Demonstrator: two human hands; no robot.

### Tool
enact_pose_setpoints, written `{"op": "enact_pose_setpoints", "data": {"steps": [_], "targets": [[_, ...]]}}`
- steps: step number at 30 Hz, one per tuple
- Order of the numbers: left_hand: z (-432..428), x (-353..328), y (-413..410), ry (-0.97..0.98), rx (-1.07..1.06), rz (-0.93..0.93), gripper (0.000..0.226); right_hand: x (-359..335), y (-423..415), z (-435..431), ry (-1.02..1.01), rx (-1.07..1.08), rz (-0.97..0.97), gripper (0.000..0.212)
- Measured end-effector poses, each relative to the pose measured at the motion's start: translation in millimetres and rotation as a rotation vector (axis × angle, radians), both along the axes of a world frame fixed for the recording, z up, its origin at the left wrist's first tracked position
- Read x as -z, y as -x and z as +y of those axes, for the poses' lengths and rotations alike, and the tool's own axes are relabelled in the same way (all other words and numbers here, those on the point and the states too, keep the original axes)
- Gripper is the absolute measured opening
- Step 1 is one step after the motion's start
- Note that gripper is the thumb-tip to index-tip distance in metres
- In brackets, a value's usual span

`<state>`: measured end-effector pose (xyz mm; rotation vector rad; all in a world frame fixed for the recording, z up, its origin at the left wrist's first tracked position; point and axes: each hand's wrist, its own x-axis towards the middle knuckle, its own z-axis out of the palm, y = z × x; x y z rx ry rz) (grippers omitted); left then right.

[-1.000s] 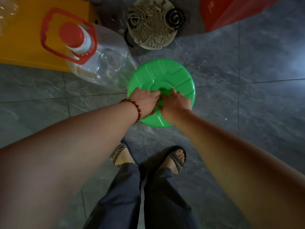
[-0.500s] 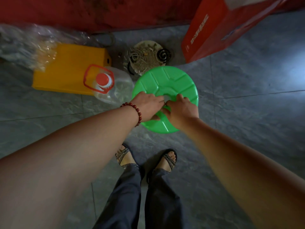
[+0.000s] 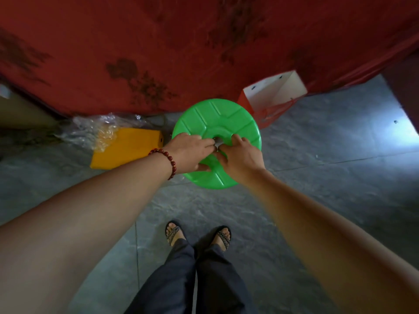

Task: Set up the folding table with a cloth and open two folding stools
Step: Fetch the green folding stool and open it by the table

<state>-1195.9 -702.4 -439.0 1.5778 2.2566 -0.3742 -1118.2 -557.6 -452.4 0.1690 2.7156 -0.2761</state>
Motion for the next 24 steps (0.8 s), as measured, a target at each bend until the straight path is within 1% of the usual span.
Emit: {"op": "enact_pose_setpoints", "data": {"steps": [5,9,13,18,24], "targets": [[-24,-80,-9,-0.007,-0.054,-0.003,0.055,-76,-3,-21,0.029,-0.017,0.023,0.043],[-40,-122,-29,0.004,-0.188,-0.025,0.052,-117,-6,-36,0.065,-0.079,-0.008,0.041],[-52,-145,-46,-0.011,-0.314,-0.047,0.057,-145,-5,-42,0.072,-0.207,-0.004,0.039],[-73,-163,-56,-0.045,-0.423,-0.026,0.062,-167,0,-55,0.054,-0.392,0.008,0.042],[-96,-184,-73,-0.030,-0.553,0.066,0.061,-184,11,-72,0.017,-0.587,0.023,0.039]]}}
